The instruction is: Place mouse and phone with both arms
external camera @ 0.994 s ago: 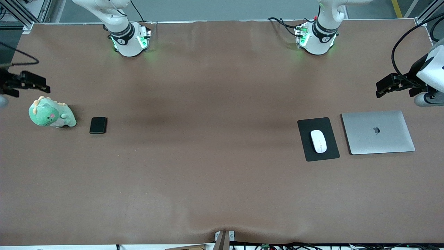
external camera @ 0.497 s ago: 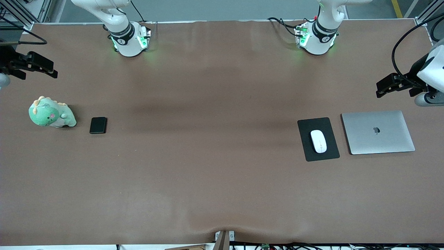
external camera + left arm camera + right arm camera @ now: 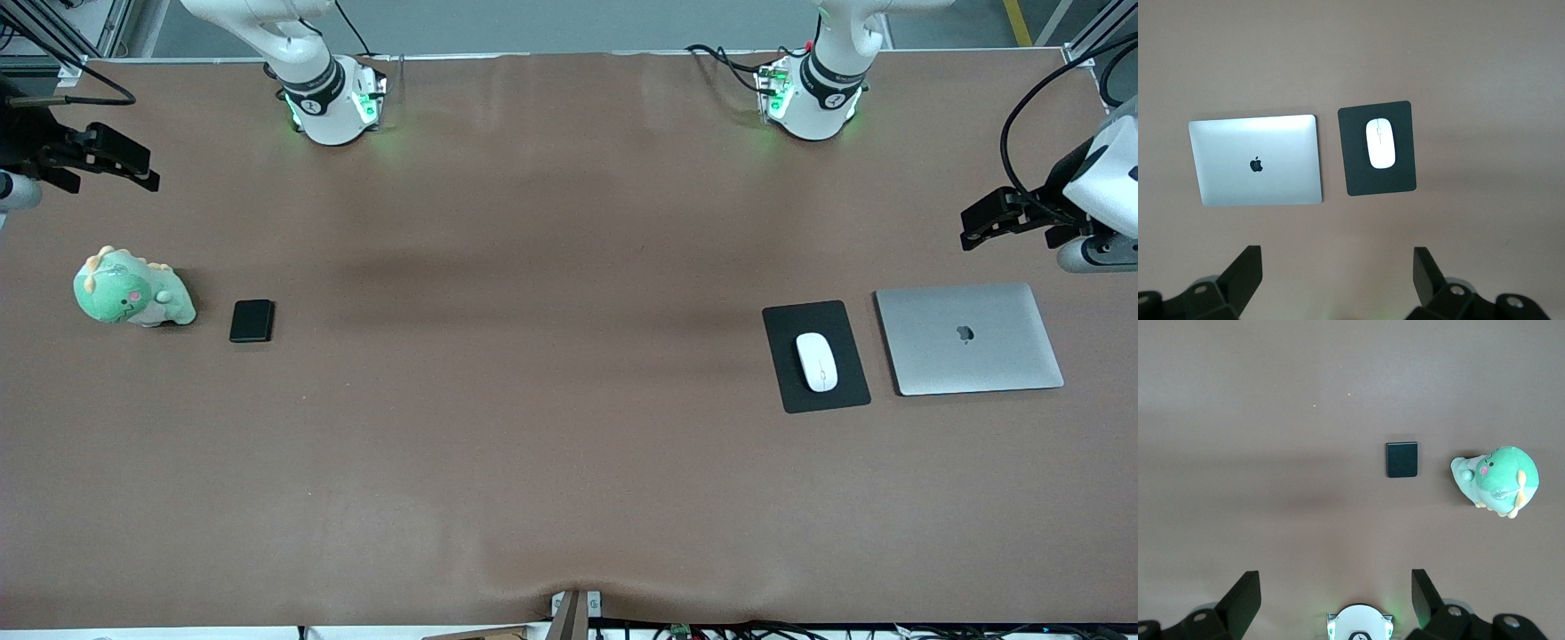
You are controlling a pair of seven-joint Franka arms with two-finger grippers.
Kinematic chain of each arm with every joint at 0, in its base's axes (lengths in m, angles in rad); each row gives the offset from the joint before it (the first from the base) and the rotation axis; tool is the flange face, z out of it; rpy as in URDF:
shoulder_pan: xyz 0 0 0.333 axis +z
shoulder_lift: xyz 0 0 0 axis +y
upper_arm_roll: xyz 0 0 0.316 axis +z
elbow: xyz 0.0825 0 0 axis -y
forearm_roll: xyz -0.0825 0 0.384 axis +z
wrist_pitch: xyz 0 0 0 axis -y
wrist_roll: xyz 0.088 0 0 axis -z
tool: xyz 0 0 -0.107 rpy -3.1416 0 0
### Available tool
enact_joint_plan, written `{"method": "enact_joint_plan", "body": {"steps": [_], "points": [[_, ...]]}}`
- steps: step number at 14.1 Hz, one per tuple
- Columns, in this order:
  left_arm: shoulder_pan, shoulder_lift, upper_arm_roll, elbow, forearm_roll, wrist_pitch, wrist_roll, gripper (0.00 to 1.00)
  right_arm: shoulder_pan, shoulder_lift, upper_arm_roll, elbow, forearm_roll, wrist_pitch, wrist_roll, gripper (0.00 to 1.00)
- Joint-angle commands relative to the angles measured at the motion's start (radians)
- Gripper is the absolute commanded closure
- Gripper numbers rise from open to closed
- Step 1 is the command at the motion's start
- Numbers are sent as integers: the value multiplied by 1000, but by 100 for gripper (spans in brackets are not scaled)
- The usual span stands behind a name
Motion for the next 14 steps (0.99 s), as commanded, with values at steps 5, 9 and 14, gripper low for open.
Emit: {"method": "enact_joint_plan", "body": {"steps": [5,9,14], "points": [[15,-11,6,15,-68,-20,2,0,3,-3,-15,5,-5,10,15,0],[13,-25,4,-3,-63,-19,-2,0,-1,-1,-15,5,-3,7,15,0],[13,-16,7,9,-54,-19,-2,0,-9,0,-17,2,2,3,13,0]]}}
